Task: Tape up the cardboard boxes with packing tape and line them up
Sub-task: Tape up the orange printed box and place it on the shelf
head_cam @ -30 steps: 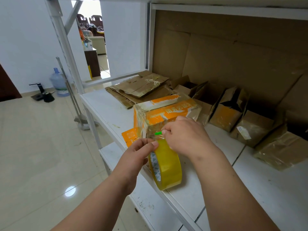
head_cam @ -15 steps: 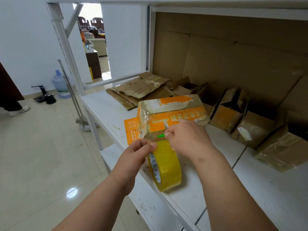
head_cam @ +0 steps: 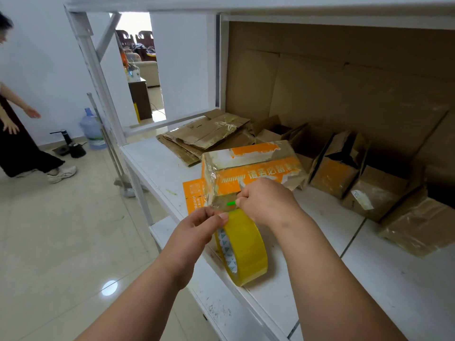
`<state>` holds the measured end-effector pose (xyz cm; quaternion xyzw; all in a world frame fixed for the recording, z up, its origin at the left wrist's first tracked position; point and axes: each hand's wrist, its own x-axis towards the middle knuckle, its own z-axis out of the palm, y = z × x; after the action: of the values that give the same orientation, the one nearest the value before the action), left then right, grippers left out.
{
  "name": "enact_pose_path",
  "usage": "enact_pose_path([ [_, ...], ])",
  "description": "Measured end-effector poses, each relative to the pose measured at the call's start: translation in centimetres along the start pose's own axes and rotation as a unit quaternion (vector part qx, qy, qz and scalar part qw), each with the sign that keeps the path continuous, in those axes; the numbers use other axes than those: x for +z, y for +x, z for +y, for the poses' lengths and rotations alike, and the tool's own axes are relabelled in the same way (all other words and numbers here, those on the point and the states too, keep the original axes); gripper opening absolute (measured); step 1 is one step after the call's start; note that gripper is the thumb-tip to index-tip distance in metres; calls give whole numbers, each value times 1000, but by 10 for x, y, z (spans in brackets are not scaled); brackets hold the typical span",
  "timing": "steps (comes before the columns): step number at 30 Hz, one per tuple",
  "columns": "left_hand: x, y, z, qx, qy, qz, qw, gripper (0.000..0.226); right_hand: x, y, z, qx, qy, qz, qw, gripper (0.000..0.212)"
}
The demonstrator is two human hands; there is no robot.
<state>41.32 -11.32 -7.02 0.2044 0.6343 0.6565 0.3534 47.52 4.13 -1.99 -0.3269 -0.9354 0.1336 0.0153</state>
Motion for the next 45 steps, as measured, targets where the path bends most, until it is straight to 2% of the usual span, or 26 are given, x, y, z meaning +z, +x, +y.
enact_pose_path([
  [7,-9,5,-3,-3,-14,-20,1000,47,-1,0,29,35,11,0,999,25],
  [11,-8,8,-4,-5,-17,-29,999,57,14,-6,49,84,62,1,995,28],
  [17,-9,11,-9,-26,-28,-50,998,55,38,-21,56,126,-14,-14,992,40],
  [19,-9,12,-11,-29,-28,-51,998,52,38,-23,51,130,85,18,988,34],
  [20,-9,13,-12,-30,-28,-53,998,50,36,-24,44,133,188,33,973,30],
  [22,-9,13,-13,-31,-28,-55,998,46,34,-25,26,138,414,21,900,33],
  [23,-9,13,-13,-30,-29,-57,997,44,32,-25,17,137,486,-10,863,33],
  [26,-8,11,-11,-24,-27,-58,998,42,32,-22,0,133,584,-87,796,23],
  [28,-9,9,-9,-23,-20,-62,998,46,31,-18,-4,139,595,-80,788,20],
  [32,-12,7,-4,-35,12,-67,997,48,30,-15,-6,158,603,-68,779,36],
  [35,-14,4,3,-25,95,-21,995,50,29,-14,-8,144,600,-65,784,37],
  [37,-19,6,7,15,182,77,980,53,29,-14,-8,136,593,-52,792,30],
  [39,-27,13,11,73,280,174,941,46,30,-15,-7,139,595,-47,790,25],
  [40,-30,17,13,110,317,191,922,41,31,-15,-5,141,599,-47,786,24],
  [42,-30,28,18,205,363,160,895,42,31,-16,-5,142,600,-46,786,21],
  [45,-21,48,23,306,440,48,843,39,31,-18,-8,140,607,-35,782,18],
])
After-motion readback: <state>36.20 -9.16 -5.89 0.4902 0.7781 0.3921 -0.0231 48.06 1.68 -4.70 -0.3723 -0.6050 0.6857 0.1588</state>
